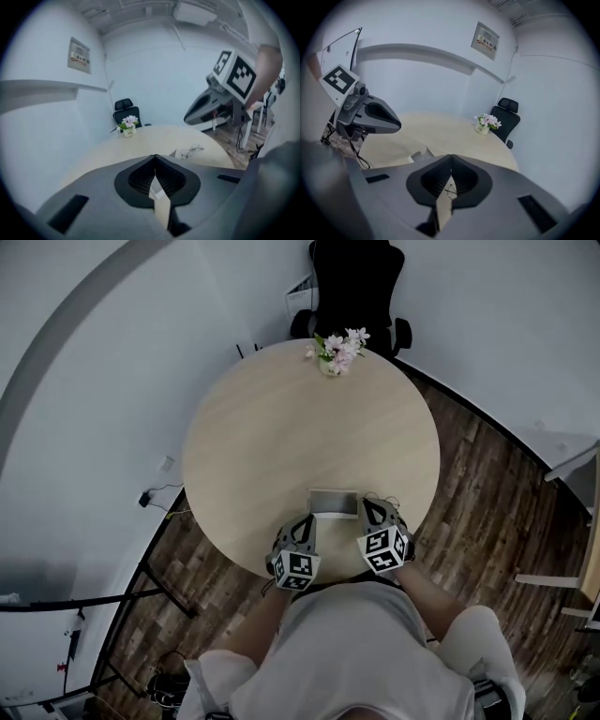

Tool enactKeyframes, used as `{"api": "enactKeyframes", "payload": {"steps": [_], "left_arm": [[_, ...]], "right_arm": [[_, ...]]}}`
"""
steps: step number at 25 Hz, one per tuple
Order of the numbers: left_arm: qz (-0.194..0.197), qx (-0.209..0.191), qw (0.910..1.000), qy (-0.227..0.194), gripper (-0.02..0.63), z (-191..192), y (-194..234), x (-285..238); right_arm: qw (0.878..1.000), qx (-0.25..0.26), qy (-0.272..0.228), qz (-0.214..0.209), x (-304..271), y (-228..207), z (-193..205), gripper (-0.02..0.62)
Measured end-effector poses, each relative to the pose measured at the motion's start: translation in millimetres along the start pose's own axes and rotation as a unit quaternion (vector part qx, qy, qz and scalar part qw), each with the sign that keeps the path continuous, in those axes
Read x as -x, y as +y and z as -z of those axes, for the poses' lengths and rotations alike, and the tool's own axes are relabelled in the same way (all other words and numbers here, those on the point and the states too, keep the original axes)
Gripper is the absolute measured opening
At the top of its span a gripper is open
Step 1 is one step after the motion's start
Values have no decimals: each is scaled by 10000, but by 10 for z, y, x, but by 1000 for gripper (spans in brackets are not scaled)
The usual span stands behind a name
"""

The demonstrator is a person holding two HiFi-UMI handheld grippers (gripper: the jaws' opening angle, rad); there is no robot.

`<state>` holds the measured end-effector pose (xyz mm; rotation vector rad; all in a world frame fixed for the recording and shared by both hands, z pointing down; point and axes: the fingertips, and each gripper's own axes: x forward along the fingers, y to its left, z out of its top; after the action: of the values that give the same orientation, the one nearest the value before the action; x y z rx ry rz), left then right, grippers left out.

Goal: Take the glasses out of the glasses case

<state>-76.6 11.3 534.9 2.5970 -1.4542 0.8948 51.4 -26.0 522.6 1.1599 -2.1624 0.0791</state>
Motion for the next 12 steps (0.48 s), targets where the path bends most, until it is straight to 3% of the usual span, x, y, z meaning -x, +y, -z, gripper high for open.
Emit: {"api": "enactKeyframes", "payload": {"steps": [3, 7, 12], "left_arm": [[-187, 594, 9961, -627, 8, -327, 147, 309], [-662, 1278, 9827, -1165, 8, -619, 435, 666], [-1118, 1739, 9661, -1546, 8, -861, 682, 990]], "right_arm": [[9986, -387, -360, 78, 180, -9, -254, 14], [9935, -848, -760, 69, 382, -13, -542, 14], [9844, -1207, -1277, 127, 663, -45, -878, 14]]}}
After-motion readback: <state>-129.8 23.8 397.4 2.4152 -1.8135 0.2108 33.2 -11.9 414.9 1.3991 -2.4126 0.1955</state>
